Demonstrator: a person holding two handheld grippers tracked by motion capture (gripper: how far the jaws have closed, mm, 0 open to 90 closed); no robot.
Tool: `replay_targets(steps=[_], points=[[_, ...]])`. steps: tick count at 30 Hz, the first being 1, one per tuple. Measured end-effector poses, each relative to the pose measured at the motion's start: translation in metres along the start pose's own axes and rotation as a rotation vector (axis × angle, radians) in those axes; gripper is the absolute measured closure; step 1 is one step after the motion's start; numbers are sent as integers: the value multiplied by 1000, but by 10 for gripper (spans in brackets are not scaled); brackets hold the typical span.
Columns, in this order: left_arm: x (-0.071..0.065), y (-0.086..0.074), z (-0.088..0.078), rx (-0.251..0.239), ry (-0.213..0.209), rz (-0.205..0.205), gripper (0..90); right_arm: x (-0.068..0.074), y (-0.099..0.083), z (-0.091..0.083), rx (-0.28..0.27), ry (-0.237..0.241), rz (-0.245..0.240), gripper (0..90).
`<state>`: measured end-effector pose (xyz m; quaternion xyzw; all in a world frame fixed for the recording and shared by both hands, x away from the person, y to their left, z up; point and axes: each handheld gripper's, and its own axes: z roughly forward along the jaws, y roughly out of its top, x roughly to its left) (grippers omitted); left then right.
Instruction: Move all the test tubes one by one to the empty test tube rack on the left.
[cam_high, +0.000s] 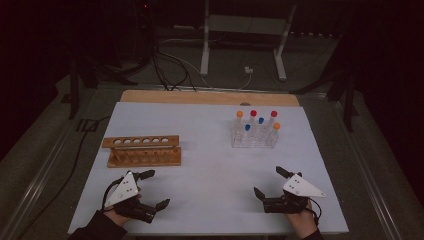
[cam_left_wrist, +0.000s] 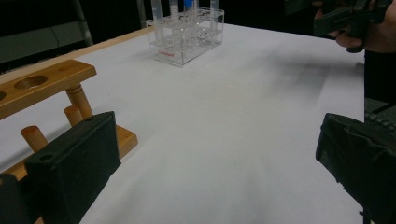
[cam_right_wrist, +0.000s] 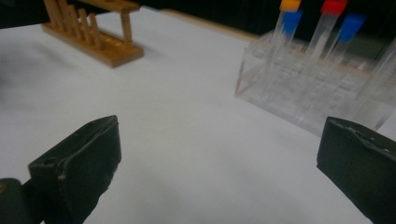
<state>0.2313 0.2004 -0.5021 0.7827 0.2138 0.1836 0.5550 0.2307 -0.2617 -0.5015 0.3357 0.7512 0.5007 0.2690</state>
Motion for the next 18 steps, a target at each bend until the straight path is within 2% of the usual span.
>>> replay_targets(steps=[2,8,11,12,16,17,18], points=[[0,0,0,0,-4,0,4,-1,0,0,23,5,16,0],[0,1,0,-2,-8,-8,4,-3,3,-3,29,25,64,0],[0,1,-1,-7,-10,-11,4,-3,3,-3,21,0,56,0],[0,1,-1,-6,-10,-8,4,-4,3,-2,29,-28,44,0],[-1,1,-1,-5,-13,-7,4,-6,2,-1,45,-51,40,0],[-1,1,-1,-4,-14,-10,4,-7,1,-1,57,-48,50,0],[0,1,0,-1,-27,-19,4,-8,1,1,91,-37,76,0]])
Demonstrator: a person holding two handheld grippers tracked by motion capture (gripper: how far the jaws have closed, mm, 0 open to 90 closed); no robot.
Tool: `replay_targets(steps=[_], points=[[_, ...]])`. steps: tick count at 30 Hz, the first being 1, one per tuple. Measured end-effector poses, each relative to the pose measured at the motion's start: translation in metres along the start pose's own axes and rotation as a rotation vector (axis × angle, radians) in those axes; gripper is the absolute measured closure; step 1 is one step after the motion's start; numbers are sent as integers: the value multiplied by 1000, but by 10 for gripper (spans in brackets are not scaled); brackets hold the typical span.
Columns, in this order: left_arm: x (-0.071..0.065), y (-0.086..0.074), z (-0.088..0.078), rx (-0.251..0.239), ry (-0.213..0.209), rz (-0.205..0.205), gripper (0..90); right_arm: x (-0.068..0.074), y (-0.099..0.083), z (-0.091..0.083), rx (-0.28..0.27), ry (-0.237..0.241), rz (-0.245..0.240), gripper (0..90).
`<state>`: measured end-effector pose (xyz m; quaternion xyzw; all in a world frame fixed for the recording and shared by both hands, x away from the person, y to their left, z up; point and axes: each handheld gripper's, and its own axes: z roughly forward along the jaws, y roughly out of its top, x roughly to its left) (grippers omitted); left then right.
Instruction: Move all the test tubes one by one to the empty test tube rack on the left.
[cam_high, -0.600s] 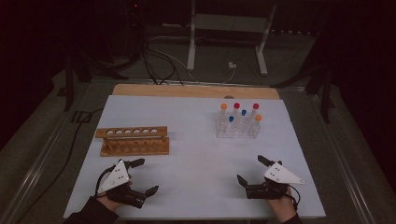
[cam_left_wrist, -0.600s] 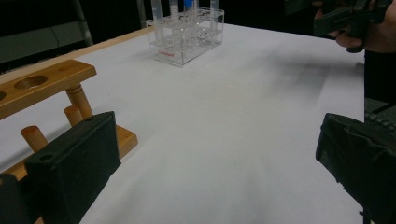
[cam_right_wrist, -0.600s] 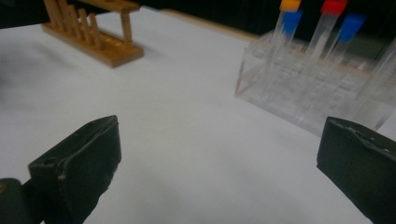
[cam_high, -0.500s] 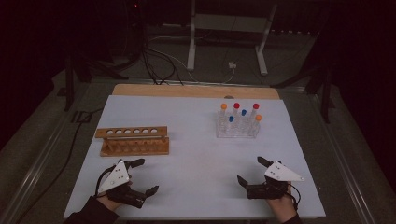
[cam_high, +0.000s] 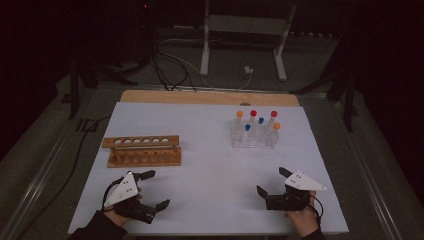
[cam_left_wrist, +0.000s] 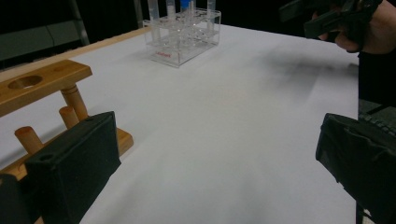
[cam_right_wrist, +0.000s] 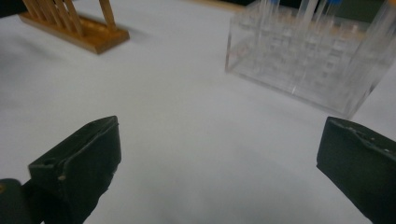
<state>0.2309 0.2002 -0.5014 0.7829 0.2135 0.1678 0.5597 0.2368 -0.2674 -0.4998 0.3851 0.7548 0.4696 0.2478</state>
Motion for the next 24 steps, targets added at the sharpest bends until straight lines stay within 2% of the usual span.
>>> replay_targets(steps=[4,9,10,18,24], points=[[-1,0,0,0,-5,3,4,0,2,1,43,10,1,0],[0,0,0,-3,1,-1,4,5,9,-1,50,10,-20,0],[0,0,0,-3,3,-1,4,8,13,-2,47,-1,-32,0],[-1,0,0,-5,-1,-2,4,12,31,-6,4,6,-17,0],[-1,0,1,-2,0,2,4,16,39,-5,-26,-8,-31,0]])
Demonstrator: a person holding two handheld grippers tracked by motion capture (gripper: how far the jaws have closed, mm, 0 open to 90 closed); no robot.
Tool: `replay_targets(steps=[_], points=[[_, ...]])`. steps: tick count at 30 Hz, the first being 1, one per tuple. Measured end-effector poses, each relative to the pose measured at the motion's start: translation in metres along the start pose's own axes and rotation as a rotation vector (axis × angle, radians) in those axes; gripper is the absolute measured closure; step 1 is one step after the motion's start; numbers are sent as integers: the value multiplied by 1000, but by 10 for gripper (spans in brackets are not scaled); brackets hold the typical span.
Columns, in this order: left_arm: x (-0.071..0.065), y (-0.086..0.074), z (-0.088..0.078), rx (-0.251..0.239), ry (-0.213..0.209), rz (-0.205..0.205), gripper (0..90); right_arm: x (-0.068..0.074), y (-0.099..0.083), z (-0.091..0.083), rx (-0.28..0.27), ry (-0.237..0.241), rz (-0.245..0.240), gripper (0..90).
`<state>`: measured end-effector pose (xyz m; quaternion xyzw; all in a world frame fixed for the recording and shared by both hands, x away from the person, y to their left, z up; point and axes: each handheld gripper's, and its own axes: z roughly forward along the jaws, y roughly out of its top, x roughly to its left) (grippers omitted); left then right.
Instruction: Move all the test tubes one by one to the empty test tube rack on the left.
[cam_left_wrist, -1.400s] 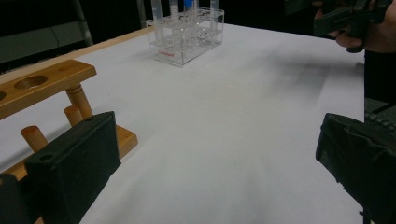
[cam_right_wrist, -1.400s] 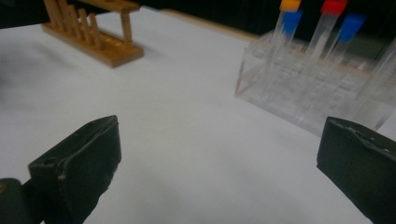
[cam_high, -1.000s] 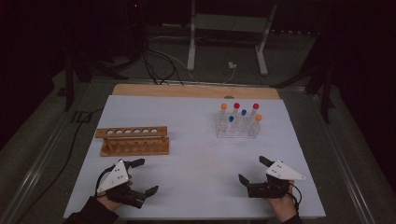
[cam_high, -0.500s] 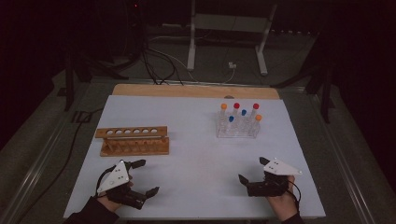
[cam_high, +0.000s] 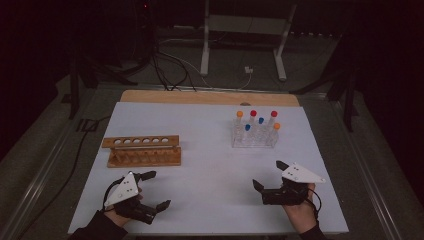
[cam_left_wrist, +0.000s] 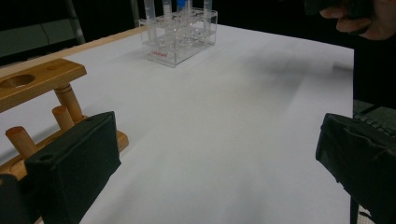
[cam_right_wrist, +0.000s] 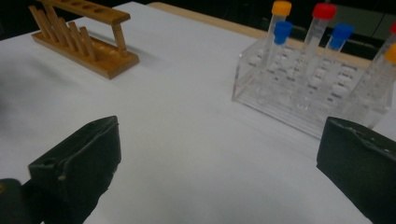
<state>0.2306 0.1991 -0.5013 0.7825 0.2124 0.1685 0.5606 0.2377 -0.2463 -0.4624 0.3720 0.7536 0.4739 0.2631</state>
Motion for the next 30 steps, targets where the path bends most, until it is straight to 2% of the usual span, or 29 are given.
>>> replay_targets(steps=[6,9,15,23,24,27,30], points=[[-1,0,0,-1,-3,-2,4,-1,12,1,-30,3,14,0],[-1,0,1,8,8,12,5,-2,22,4,-47,4,22,0],[-2,0,1,8,-3,12,5,-3,38,11,-84,-17,4,0],[-2,0,1,5,-5,10,4,-7,49,32,-65,-22,11,0],[-2,0,1,4,-4,10,4,-10,51,39,-61,-25,19,0],[-2,0,0,4,-2,11,4,-13,52,46,-56,-27,38,0],[-2,0,0,3,-5,8,4,-19,54,58,-41,-51,54,0]])
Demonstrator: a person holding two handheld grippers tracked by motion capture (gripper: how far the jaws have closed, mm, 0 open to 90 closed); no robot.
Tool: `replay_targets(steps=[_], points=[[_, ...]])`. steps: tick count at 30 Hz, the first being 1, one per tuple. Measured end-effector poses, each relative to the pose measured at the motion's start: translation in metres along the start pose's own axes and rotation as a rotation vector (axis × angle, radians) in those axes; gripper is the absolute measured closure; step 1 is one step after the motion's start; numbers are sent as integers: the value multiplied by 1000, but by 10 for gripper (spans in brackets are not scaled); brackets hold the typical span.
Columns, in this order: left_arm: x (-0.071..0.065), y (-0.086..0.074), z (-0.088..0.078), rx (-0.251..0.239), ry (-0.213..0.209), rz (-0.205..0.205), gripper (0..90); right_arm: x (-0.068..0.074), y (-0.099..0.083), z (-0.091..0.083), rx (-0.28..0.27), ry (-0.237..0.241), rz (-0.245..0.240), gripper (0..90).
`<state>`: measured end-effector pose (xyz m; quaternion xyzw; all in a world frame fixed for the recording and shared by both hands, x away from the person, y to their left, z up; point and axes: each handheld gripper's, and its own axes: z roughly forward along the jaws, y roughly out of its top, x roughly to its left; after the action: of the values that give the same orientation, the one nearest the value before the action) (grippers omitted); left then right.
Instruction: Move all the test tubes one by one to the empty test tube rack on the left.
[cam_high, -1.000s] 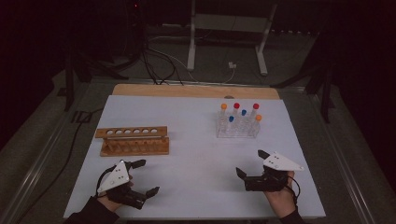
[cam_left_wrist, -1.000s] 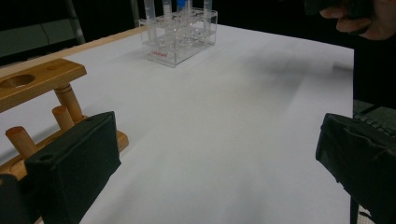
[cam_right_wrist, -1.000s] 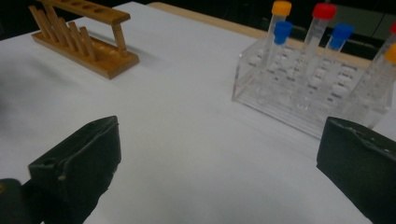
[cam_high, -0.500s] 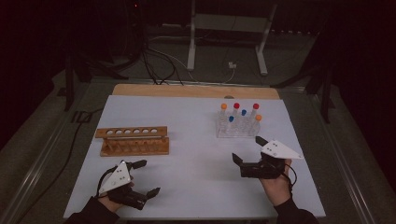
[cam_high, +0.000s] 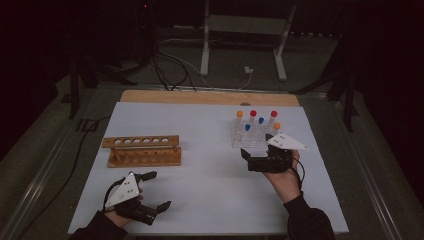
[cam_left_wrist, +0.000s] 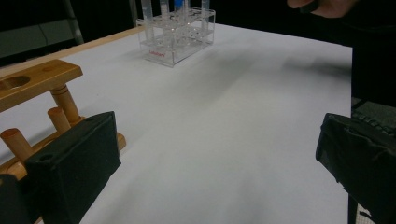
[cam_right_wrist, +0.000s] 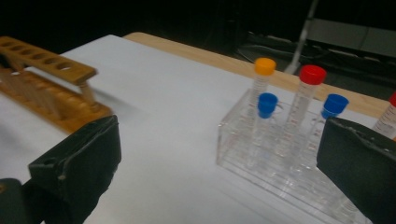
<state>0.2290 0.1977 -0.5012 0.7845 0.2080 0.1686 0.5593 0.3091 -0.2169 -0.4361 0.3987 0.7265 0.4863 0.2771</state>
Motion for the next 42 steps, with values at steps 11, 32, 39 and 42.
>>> replay_targets(steps=[11,32,39,42], points=[[0,0,0,-6,-2,-2,5,-11,4,23,40,-33,38,81],[-1,1,-2,-17,-5,-1,4,-27,3,64,213,-124,82,435],[-1,1,-2,-16,-4,0,4,-32,7,71,264,-105,94,563],[-1,1,-2,-18,-5,-1,5,-34,9,75,274,-96,100,630]])
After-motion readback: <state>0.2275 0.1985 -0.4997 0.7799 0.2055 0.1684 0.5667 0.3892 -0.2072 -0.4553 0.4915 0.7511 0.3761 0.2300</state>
